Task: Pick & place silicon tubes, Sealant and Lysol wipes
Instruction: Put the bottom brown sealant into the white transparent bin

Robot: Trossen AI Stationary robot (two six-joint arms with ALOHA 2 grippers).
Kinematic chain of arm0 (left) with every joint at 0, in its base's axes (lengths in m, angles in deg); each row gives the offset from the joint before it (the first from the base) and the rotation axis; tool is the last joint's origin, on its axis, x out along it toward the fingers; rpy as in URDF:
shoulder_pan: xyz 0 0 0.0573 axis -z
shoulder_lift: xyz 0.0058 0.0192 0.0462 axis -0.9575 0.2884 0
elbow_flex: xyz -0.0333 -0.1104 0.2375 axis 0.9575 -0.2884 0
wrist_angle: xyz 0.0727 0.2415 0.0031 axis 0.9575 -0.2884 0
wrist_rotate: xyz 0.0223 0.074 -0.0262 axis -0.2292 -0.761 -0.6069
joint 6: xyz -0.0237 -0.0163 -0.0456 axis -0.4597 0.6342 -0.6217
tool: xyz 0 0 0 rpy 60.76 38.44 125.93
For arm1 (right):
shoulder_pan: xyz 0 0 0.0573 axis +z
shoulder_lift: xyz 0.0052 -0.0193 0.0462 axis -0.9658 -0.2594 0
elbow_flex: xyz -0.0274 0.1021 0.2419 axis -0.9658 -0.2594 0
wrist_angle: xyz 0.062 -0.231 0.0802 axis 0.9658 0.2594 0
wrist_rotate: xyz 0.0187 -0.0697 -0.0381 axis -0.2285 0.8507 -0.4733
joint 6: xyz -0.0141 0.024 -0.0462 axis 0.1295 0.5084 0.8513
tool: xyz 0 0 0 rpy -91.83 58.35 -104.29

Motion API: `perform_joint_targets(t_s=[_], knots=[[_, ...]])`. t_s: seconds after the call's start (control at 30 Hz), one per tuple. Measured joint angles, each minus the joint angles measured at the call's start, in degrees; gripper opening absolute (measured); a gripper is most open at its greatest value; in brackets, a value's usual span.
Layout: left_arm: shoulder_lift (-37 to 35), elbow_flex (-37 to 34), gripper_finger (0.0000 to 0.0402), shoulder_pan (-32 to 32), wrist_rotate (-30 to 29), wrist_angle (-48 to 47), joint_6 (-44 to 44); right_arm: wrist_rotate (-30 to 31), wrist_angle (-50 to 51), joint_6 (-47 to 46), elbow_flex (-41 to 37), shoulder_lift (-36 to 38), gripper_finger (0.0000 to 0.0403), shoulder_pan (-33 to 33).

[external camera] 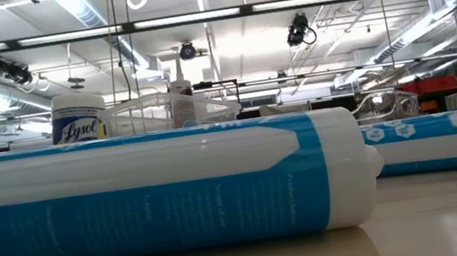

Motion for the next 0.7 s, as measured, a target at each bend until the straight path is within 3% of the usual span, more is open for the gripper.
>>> perform_joint_targets(t_s=[0.3, 0.43, 0.53, 0.7], knots=[[0.0, 0.0, 0.0211, 0.09, -0.28, -0.05, 4.65, 0.7, 2.03, 0.72, -0.02, 4.16, 0.0285, -0.02], [0.0, 0.0, 0.0211, 0.09, -3.68, -0.59, 9.15, 3.41, 7.31, 0.96, -0.02, 8.86, 0.0278, -0.02], [-0.14, 0.0, 0.021, 0.0, -9.26, -0.81, 14.49, 6.34, 14.24, -0.25, -0.02, 12.36, 0.0274, 0.1], [-1.89, 0.04, 0.021, -0.29, -25.32, -4.85, 24.39, 13.18, 23.94, -4.95, -0.02, 16.43, 0.0263, 1.88]])
